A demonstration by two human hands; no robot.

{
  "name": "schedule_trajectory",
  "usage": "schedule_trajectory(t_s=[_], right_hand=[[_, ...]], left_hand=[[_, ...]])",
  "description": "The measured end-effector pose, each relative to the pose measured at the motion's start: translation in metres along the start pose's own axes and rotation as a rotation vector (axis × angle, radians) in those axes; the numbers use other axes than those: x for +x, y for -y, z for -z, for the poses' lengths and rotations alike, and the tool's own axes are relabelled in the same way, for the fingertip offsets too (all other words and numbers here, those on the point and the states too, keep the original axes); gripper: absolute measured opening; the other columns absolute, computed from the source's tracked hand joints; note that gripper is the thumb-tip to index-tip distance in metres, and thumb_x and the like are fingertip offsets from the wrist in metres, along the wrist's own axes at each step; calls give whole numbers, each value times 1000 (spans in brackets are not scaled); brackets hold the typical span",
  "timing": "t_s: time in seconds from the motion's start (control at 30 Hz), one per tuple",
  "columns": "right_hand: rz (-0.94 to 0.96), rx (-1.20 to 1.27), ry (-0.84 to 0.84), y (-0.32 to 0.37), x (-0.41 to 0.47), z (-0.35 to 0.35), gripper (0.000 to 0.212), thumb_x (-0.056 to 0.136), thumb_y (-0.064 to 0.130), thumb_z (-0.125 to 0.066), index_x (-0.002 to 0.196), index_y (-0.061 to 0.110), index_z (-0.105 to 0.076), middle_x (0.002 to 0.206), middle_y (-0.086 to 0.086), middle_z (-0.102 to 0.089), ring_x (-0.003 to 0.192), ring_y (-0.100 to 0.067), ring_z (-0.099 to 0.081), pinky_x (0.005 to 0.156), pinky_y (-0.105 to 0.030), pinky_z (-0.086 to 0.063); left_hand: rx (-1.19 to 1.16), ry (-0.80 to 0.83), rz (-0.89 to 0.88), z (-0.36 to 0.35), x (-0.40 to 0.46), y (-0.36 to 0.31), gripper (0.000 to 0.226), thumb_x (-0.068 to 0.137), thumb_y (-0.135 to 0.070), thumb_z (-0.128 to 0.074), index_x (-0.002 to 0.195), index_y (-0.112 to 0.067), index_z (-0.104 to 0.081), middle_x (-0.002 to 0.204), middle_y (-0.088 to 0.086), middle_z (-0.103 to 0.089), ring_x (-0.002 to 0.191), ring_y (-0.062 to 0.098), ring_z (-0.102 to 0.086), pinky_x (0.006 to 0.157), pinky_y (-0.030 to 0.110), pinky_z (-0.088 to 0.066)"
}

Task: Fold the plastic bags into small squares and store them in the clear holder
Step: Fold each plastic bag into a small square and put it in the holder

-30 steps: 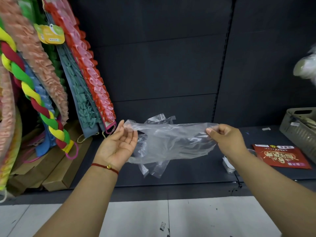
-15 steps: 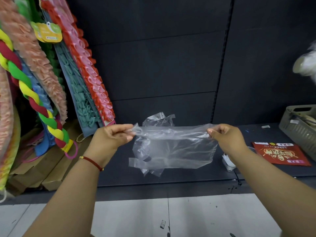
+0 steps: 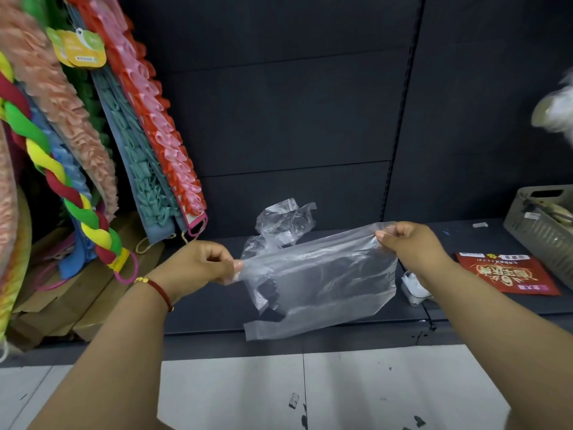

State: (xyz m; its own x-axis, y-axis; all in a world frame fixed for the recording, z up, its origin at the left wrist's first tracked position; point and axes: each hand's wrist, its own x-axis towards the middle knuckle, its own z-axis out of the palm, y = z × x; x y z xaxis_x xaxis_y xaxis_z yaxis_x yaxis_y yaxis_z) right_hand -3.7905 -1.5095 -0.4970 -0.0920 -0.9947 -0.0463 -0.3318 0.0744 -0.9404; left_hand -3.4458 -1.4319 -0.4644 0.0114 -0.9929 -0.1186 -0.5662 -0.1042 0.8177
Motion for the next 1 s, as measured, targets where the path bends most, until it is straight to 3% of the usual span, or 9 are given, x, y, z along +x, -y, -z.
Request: schedule_trajectory(t_s=[0.1, 0.2, 0.37, 0.5, 0.6, 0.7, 0.77, 0.87, 1.0], right_hand=[[-12, 3, -4, 0, 2, 0, 21, 93, 20, -64, 80, 4, -67, 79, -4, -70, 86, -21, -64, 87, -32, -46], [-16, -4, -7, -1, 4, 0, 24, 94, 20, -64, 74, 6, -65, 78, -3, -69, 88, -22, -64, 90, -34, -46], [1, 1, -29, -2, 6, 1, 24, 92, 19, -66, 70, 10, -64, 74, -4, -68, 81, -22, -63, 84, -34, -48], [3, 36, -47, -4, 7, 4, 19, 90, 19, -69, 72, 12, -66, 71, -4, -68, 75, -21, -62, 79, -34, -50], [46, 33, -47, 2, 3, 5, 16, 90, 18, -69, 75, 11, -66, 73, -4, -68, 71, -17, -61, 73, -27, -49], [143, -10, 30, 14, -8, 3, 13, 88, 19, -70, 78, 12, -67, 74, -3, -66, 66, -12, -58, 65, -21, -46], [218, -133, 144, 25, -18, -4, 11, 88, 20, -71, 79, 14, -69, 70, 0, -65, 61, -8, -58, 62, -22, -48], [387, -324, 268, 38, -34, -21, 9, 86, 22, -73, 78, 20, -70, 71, 10, -65, 61, 5, -55, 60, -12, -42], [473, -264, 275, 44, -43, -33, 11, 81, 23, -77, 75, 18, -71, 78, 8, -69, 71, -2, -61, 64, -15, -46]], left_hand=[[-190, 7, 21, -2, -2, -3, 24, 61, -16, -80, 68, -1, -62, 70, 18, -67, 66, 21, -67, 65, 24, -57], [-391, -6, 4, -5, -2, -5, 27, 58, 6, -83, 72, -2, -62, 69, 16, -66, 62, 20, -67, 60, 25, -58], [-424, -143, 16, -4, 3, -1, 29, 82, 6, -68, 104, -10, -61, 64, 3, -67, 64, 16, -68, 62, 24, -59], [-461, -251, 33, -4, 9, 4, 12, 91, 1, -62, 98, -9, -64, 67, 0, -71, 72, 17, -66, 66, 22, -59], [-265, -317, 76, -6, 12, 7, 32, 87, 1, -67, 117, -10, -60, 77, 2, -69, 83, 18, -63, 76, 27, -55], [106, -372, 38, -19, 13, 0, 55, 85, -14, -73, 135, -16, -50, 113, -3, -58, 107, 12, -52, 91, 26, -39], [84, -292, -125, -43, 10, -19, 51, 85, -25, -74, 131, -22, -54, 124, -8, -55, 116, 6, -49, 96, 21, -35], [0, -159, -301, -83, 5, -51, 40, 83, -31, -75, 118, -33, -57, 122, -15, -59, 115, -2, -52, 94, 8, -35], [-101, -210, -390, -105, 4, -67, 15, 80, -23, -79, 90, -26, -67, 87, -13, -67, 84, -5, -60, 82, 13, -46]])
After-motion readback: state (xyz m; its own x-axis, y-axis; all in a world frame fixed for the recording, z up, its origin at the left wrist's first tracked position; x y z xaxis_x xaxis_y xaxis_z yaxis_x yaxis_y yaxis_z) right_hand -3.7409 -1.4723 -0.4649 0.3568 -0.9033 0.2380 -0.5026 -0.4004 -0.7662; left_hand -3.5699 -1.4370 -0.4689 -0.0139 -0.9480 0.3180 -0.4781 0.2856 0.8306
